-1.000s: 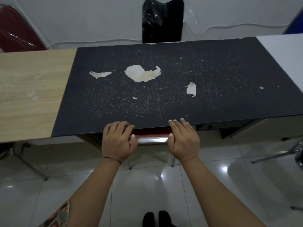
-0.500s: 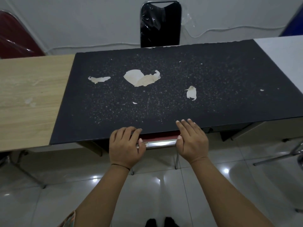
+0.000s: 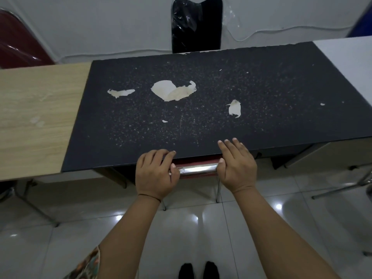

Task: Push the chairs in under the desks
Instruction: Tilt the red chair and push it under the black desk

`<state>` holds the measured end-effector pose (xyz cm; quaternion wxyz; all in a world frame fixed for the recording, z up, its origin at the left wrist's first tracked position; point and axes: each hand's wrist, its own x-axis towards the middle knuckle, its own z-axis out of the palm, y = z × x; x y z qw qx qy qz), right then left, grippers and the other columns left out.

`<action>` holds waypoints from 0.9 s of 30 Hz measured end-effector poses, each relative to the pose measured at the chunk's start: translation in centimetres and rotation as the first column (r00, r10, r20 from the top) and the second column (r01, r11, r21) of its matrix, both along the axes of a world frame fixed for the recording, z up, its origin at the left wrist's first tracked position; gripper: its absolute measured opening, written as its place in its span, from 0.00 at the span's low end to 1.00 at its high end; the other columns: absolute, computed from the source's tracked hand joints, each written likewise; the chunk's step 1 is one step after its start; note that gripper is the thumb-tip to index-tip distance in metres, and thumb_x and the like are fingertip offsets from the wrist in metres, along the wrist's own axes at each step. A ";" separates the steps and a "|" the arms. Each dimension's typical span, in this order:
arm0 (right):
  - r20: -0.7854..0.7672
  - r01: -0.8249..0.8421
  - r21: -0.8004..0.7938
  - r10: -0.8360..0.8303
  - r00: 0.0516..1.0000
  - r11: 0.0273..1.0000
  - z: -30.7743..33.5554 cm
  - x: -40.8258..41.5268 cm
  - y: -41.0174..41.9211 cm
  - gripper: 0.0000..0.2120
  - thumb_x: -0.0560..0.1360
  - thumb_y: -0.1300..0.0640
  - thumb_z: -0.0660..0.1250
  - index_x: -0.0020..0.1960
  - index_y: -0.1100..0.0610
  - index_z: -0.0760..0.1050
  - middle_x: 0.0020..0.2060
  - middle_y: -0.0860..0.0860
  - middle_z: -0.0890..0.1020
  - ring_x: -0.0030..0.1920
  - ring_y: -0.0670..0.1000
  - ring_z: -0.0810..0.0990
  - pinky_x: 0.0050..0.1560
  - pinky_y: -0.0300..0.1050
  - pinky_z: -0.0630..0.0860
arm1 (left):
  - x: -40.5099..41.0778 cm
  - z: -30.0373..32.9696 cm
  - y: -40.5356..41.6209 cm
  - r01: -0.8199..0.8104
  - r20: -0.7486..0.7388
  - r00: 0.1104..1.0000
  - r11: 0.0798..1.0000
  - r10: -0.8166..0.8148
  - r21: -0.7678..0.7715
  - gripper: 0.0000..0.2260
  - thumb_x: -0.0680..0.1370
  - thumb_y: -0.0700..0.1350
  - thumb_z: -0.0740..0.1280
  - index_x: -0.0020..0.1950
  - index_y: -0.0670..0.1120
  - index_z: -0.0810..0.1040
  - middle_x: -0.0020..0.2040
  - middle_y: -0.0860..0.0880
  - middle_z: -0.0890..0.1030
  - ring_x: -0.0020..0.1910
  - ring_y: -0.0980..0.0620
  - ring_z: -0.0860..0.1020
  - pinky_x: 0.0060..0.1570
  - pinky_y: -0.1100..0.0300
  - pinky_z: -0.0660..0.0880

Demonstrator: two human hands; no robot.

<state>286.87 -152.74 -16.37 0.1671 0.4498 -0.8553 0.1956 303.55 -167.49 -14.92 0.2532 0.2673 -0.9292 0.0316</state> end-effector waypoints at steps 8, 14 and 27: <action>0.097 0.000 0.086 -0.008 0.995 0.996 0.8 0.6 0.8 0.22 0.75 0.53 0.53 0.61 0.60 0.78 0.54 0.57 0.82 0.60 0.61 0.77 0.63 0.55 0.72 | 0.3 0.5 0.9 -0.015 0.055 0.998 0.995 0.009 0.098 0.16 0.73 0.48 0.57 0.51 0.46 0.82 0.47 0.48 0.81 0.47 0.46 0.77 0.49 0.54 0.68; 0.169 -0.039 0.161 0.012 0.985 0.986 1.9 1.0 1.5 0.24 0.77 0.50 0.50 0.65 0.59 0.75 0.61 0.56 0.79 0.67 0.60 0.72 0.70 0.57 0.63 | 0.6 1.7 1.8 -0.001 0.149 0.988 0.972 -0.035 0.235 0.19 0.76 0.50 0.53 0.60 0.46 0.78 0.58 0.47 0.78 0.58 0.48 0.74 0.62 0.51 0.65; 0.208 -0.060 0.275 0.002 0.978 0.960 6.3 0.2 7.9 0.31 0.77 0.42 0.43 0.73 0.54 0.65 0.71 0.53 0.70 0.74 0.54 0.62 0.74 0.54 0.50 | -1.4 5.5 9.0 -0.026 0.222 0.974 0.964 -0.035 0.265 0.23 0.74 0.55 0.53 0.64 0.48 0.76 0.64 0.46 0.76 0.64 0.46 0.72 0.67 0.42 0.63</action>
